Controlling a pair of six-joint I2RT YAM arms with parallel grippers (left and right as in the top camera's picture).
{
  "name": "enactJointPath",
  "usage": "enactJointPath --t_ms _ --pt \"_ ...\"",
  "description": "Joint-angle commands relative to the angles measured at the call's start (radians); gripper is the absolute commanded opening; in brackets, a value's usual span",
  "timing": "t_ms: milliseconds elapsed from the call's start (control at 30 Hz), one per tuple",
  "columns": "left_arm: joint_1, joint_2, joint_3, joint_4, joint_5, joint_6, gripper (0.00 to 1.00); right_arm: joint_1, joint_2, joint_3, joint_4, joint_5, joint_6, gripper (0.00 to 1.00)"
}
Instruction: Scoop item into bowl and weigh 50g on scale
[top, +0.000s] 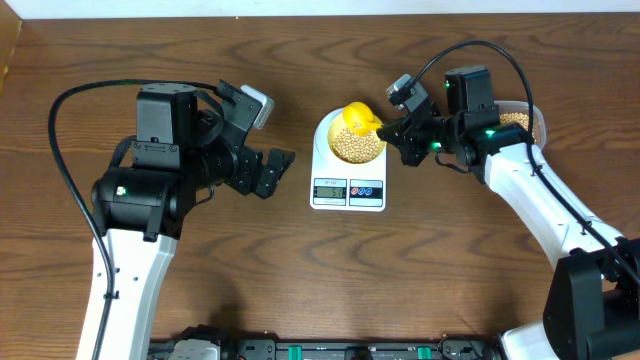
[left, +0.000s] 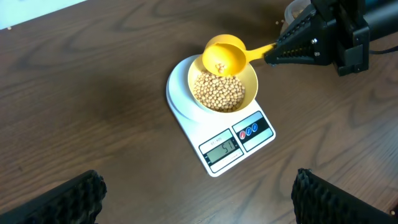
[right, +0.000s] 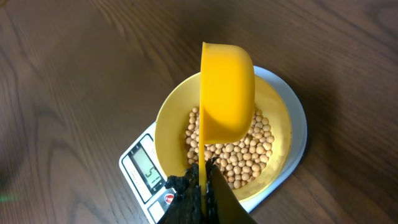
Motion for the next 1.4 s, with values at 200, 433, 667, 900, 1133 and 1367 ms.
enactJointPath --t_ms 200,433,667,900,1133,1367 --pt "0.004 -0.002 -0.002 0.0 0.013 -0.001 0.97 0.003 0.008 -0.001 0.005 -0.013 0.011 0.01" --pt "0.004 -0.002 -0.002 0.0 0.013 -0.001 0.97 0.003 0.008 -0.001 0.009 -0.019 0.013 0.01" --pt "0.004 -0.002 -0.002 0.0 0.013 -0.001 0.98 0.003 0.008 -0.001 0.007 -0.024 0.032 0.01" --pt "0.004 -0.002 -0.002 0.0 0.013 -0.001 0.98 0.003 0.008 -0.001 -0.024 0.093 0.031 0.01" --pt "0.004 -0.002 -0.002 0.0 0.013 -0.001 0.97 0.003 0.008 -0.001 -0.043 0.145 0.027 0.01" --pt "0.004 -0.002 -0.002 0.0 0.013 -0.001 0.98 0.008 0.009 -0.001 -0.045 0.144 0.027 0.01"
